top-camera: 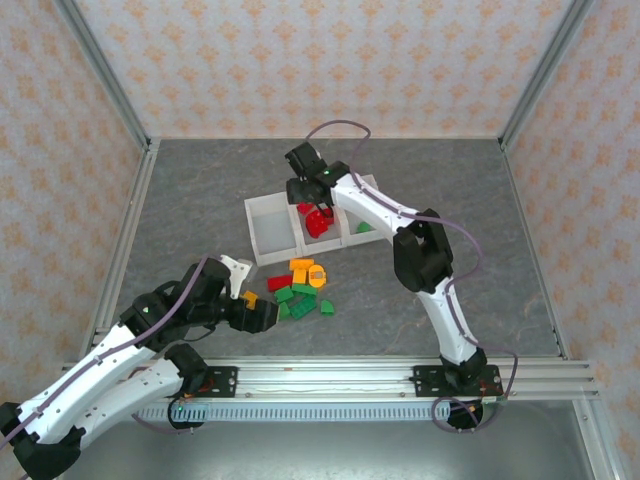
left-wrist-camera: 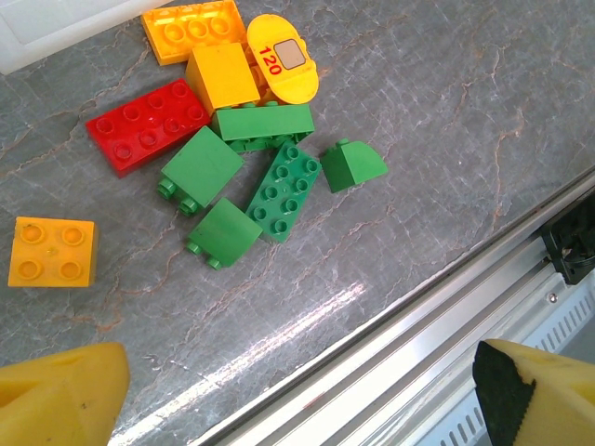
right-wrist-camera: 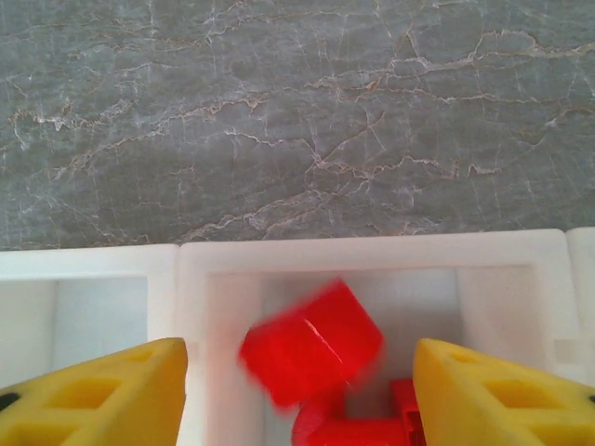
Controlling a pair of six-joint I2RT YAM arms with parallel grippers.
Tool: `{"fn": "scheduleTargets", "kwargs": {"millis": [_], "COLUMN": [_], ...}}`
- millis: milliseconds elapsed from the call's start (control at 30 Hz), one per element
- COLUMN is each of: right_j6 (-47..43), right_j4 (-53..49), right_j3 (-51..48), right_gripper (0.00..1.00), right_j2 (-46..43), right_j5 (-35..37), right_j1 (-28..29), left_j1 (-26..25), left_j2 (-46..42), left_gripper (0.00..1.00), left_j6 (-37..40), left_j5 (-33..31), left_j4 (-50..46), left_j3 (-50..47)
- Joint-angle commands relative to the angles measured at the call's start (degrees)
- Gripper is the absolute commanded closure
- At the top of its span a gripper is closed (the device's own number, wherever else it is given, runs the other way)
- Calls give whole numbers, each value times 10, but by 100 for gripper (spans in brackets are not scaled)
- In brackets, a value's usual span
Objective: Sort the legos into containers by color
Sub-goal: Place the lego in the container, then pick up the lego from the bottom-center of the table.
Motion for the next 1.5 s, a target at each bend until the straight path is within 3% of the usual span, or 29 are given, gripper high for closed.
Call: {"fn": "scheduleTargets", "kwargs": {"millis": [0, 400, 567, 767, 1100, 1300, 1467], "right_j6": [5, 47, 79, 116, 120, 106, 82], "right_j4": [-22, -17, 2, -10, -38, -27, -18], "right_j3": [-7, -164, -313, -463, -540, -541, -535], "right_gripper": [23, 0, 0, 0, 0, 4, 13], "right_j2": [-35, -187, -288, -375, -352, -333, -308], "right_j5": [1, 34, 21, -3, -18, -15, -24], "right_j1": [-1, 39, 60, 126, 237, 243, 244], "left_j1": [-5, -5, -5, -4, -4, -4, -4], "left_j2": [3, 2, -8, -19, -24, -24, -26], "left_gripper": [3, 3, 2, 1, 1, 1, 1], "left_j6": [0, -9, -10, -10, -10, -7, -6], "left_j5": [-11, -30, -33, -36, -40, -35, -38], "left_j4": [13, 9, 9, 10, 8, 9, 7], "left_j3": [3, 5, 6, 7, 10, 9, 10]}}
